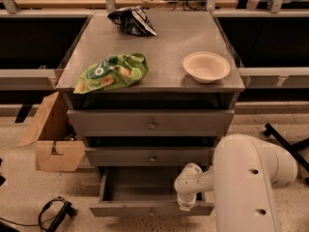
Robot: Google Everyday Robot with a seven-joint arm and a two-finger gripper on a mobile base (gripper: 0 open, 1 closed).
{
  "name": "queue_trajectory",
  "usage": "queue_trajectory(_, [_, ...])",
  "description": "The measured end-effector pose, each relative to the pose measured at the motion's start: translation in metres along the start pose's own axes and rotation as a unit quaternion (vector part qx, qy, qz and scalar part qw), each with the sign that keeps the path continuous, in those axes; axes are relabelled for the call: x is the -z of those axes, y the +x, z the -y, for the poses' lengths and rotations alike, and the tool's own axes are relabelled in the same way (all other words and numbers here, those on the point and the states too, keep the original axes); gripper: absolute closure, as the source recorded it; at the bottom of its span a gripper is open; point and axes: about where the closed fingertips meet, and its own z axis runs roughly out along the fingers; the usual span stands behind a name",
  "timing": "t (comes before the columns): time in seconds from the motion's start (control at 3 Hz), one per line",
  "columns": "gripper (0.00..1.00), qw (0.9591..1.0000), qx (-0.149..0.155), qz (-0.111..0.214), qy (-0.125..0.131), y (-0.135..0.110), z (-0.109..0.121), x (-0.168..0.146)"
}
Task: Open bottom drawer
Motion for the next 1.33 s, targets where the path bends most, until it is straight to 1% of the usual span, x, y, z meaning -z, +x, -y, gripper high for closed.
queue_trajectory(0.33, [1.0, 1.0, 0.002, -0.002, 0.002, -0.001, -0.001, 0.001])
queue_trajectory(0.67, [1.0, 1.0, 0.008, 0.0, 0.006, -0.009, 0.001, 0.005])
queue_trajectory(1.0, [1.0, 0.9999, 0.009, -0.005, 0.006, -0.008, -0.003, 0.007])
queue_trajectory(1.33, [1.0, 0.9998, 0.016, -0.008, 0.008, -0.015, -0.001, 0.013])
